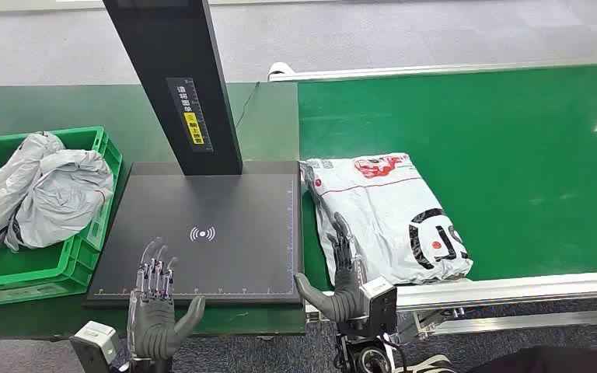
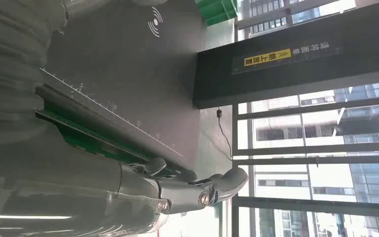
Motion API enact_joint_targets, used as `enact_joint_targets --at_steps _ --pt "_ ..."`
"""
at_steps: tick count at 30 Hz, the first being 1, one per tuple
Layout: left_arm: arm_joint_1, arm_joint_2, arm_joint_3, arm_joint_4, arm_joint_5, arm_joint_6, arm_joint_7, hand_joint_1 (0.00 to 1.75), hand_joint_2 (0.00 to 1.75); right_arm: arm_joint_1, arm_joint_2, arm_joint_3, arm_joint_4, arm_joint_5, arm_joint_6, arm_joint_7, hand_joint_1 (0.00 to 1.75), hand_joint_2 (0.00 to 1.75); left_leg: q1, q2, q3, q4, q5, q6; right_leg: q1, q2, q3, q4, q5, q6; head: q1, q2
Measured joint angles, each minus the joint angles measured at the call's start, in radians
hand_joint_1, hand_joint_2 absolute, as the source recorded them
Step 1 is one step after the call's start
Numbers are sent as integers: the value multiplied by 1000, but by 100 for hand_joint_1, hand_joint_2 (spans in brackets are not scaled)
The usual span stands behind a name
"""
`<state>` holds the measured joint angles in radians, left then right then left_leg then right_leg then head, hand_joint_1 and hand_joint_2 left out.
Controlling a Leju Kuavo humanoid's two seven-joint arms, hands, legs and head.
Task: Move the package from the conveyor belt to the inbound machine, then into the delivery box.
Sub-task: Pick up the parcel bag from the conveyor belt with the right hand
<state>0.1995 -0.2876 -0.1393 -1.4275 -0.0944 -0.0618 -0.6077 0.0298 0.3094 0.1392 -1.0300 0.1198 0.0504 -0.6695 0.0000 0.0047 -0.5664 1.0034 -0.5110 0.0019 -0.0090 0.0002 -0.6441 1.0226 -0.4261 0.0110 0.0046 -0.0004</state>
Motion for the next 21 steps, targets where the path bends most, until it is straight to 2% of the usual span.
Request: enact_joint_targets --at_steps 1,3,5,7,10,13,16,19,21 --pt "0 0 0 0 0 0 0 0 175 -1 0 0 1 5 -5 2 0 175 0 0 0 0 0 0 0 0 0 0 0 0 0 0" --pt "0 -2 2 0 -3 4 1 0 175 0 -3 -1 -8 93 -93 31 0 175 0 0 0 0 0 0 0 0 0 0 0 0 0 0" --pt "0 -5 5 0 -7 8 2 0 175 0 -15 -3 -47 235 -207 91 0 175 0 0 0 0 0 0 0 0 0 0 0 0 0 0" --pt "0 -5 7 0 -9 7 2 0 175 -11 -35 -5 -97 353 -245 169 0 175 0 1 0 0 0 0 0 0 0 0 0 0 0 0" --pt "-3 -5 8 2 -8 -1 0 0 175 -43 -73 -13 -131 508 -261 283 0 175 0 1 1 0 0 0 0 0 1 0 0 0 0 0" --pt "-12 -5 8 14 -3 -12 -5 0 175 -109 -125 -38 -112 612 -270 356 0 175 0 0 1 0 0 0 0 0 1 0 1 0 0 0" --pt "-20 -4 8 23 1 -20 -7 0 175 -179 -172 -72 -58 664 -274 388 0 175 0 0 2 1 0 0 0 0 2 0 1 0 0 0" --pt "-26 -4 8 30 2 -23 -7 0 175 -219 -198 -93 -16 683 -276 400 0 175 0 0 2 1 0 0 0 0 2 0 1 0 0 0" --pt "-31 -4 8 34 5 -28 -7 0 175 -255 -218 -104 27 706 -270 454 0 175 0 0 2 0 0 0 0 0 1 0 1 0 -1 0"
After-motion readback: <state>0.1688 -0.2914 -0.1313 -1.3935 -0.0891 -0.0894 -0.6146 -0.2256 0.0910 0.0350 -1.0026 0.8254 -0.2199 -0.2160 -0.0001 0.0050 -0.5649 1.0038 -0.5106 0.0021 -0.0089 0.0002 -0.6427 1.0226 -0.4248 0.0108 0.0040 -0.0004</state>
